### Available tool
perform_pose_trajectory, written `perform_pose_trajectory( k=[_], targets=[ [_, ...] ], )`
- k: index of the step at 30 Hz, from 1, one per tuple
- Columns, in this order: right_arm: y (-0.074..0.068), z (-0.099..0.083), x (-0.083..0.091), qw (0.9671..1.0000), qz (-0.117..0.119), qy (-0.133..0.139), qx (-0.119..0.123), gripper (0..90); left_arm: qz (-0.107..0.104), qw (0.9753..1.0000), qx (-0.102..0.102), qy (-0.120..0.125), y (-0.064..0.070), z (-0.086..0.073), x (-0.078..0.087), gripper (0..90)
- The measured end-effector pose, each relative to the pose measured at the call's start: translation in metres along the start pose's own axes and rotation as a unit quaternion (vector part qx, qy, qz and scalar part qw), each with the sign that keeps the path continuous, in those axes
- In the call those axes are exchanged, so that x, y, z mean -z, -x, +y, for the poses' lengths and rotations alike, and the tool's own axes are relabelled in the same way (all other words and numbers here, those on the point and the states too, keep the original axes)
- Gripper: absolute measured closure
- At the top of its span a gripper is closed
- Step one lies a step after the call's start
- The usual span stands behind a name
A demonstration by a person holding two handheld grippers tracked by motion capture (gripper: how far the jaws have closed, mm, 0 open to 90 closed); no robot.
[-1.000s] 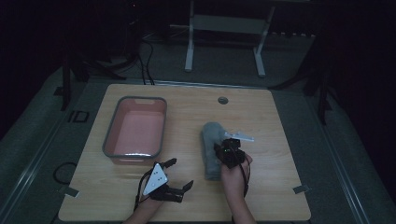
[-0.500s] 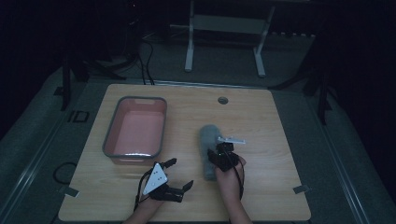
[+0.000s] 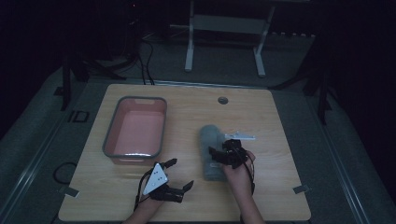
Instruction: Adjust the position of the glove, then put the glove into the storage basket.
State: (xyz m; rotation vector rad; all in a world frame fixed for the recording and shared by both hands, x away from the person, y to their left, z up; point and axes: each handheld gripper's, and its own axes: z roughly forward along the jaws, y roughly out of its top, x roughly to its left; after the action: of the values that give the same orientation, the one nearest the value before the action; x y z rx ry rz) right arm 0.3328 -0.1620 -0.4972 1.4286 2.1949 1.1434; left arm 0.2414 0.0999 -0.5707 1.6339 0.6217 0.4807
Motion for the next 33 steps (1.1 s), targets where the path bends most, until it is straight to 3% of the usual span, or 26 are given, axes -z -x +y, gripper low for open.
perform_pose_trajectory(
  k=[3, 4, 6, 9, 10, 14, 16, 18, 21, 24, 29, 31, 33],
  targets=[
    [0.009, 0.001, 0.005, 0.9993, 0.009, 0.009, 0.034, 17.4, 0.015, 0.9999, 0.004, -0.005, 0.000, 0.000, -0.001, 2.5],
    [0.012, 0.002, 0.006, 0.9993, 0.008, 0.011, 0.036, 17.3, 0.015, 0.9999, 0.000, -0.005, 0.001, 0.000, -0.001, 2.5],
    [0.020, 0.002, 0.008, 0.9981, 0.027, 0.008, 0.054, 14.0, 0.016, 0.9998, -0.010, -0.007, 0.003, 0.001, -0.001, 2.5],
    [0.032, 0.001, 0.009, 0.9968, 0.053, 0.011, 0.058, 15.5, 0.029, 0.9992, -0.013, -0.025, 0.005, 0.002, -0.003, 2.5],
    [0.035, -0.001, 0.010, 0.9960, 0.050, 0.016, 0.072, 15.9, 0.036, 0.9985, -0.016, -0.037, 0.005, 0.002, -0.004, 2.5],
    [0.049, -0.006, 0.015, 0.9932, 0.049, 0.029, 0.101, 16.0, 0.044, 0.9972, 0.021, -0.057, 0.000, 0.005, -0.006, 2.5],
    [0.054, -0.006, 0.019, 0.9928, 0.051, 0.039, 0.101, 16.2, 0.038, 0.9958, 0.051, -0.065, -0.004, 0.007, -0.008, 2.5],
    [0.057, -0.004, 0.021, 0.9936, 0.052, 0.031, 0.095, 16.3, 0.042, 0.9938, 0.067, -0.078, -0.007, 0.012, -0.011, 2.5],
    [0.059, 0.001, 0.023, 0.9943, 0.063, 0.020, 0.084, 18.3, 0.046, 0.9924, 0.059, -0.097, -0.007, 0.023, -0.017, 2.5],
    [0.057, 0.005, 0.023, 0.9947, 0.064, 0.006, 0.081, 14.4, 0.044, 0.9908, 0.048, -0.119, -0.008, 0.036, -0.026, 2.5],
    [0.050, 0.006, 0.018, 0.9936, 0.070, -0.006, 0.088, 11.0, 0.030, 0.9881, 0.062, -0.138, -0.016, 0.060, -0.046, 2.5],
    [0.048, 0.007, 0.016, 0.9938, 0.064, -0.002, 0.091, 17.8, 0.038, 0.9858, 0.062, -0.151, -0.019, 0.068, -0.057, 5.0],
    [0.047, 0.009, 0.015, 0.9946, 0.050, -0.001, 0.091, 33.5, 0.041, 0.9841, 0.063, -0.161, -0.021, 0.073, -0.068, 7.3]
  ],
)
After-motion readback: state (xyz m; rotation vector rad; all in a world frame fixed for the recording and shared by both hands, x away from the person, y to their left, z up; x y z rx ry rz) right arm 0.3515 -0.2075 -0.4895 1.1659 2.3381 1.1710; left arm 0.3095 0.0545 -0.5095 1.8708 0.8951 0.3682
